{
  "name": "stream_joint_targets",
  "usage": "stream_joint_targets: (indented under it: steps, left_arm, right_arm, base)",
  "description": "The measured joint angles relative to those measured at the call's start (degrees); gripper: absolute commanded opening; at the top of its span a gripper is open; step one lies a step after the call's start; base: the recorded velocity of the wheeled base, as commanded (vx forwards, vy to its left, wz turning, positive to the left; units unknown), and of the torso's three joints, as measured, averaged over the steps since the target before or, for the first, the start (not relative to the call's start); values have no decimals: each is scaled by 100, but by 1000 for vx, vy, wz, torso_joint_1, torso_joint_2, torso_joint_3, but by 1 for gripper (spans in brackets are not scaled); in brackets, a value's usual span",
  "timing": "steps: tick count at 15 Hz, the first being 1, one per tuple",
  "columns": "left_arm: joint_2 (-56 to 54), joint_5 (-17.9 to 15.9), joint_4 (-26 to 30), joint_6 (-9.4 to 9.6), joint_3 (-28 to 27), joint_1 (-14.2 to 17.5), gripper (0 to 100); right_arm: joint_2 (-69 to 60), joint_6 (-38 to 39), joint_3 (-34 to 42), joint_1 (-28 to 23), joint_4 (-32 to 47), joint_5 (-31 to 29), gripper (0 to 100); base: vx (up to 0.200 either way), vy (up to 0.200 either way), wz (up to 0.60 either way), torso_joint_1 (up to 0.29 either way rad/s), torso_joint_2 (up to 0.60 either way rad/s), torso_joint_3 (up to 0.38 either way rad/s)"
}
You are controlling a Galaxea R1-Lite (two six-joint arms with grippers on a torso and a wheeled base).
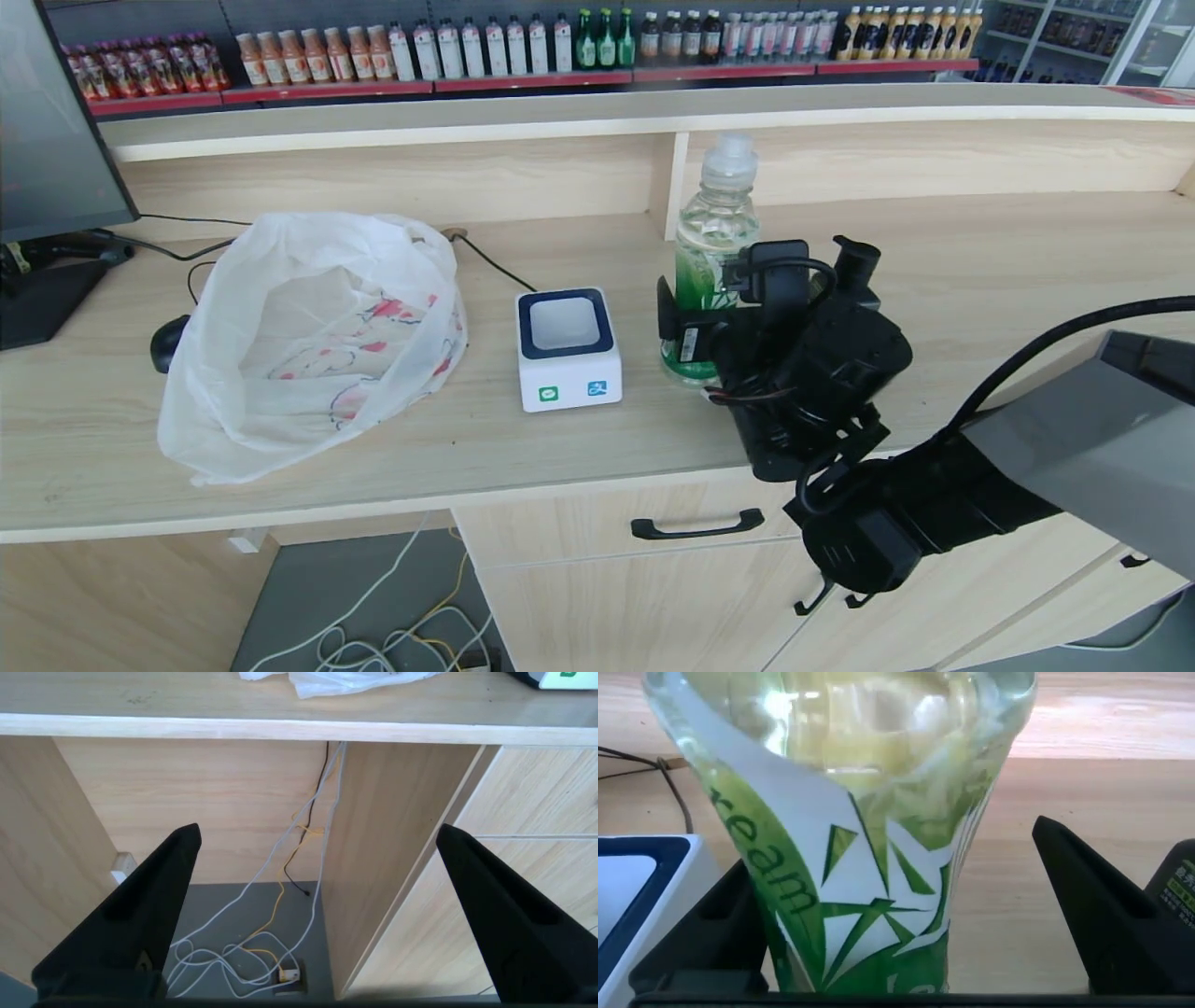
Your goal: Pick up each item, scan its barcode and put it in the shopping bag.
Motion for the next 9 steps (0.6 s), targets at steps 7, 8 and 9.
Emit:
stream_joint_targets:
  steps: [7,8,9]
  left_arm:
    - [0,0,0,2,0,-5,100]
    - [0,0,0,0,0,-5,100]
    - [0,0,0,2,0,-5,100]
  right_arm:
    - [154,1,-194,-61,-7,2,100]
    - [157,1,-200,-61,-7,0,100]
    - [160,1,-202,-61,-11,0,0]
  base:
    - [0,0,0,0,0,0]
    - [0,0,0,0,0,0]
    - [0,0,0,0,0,0]
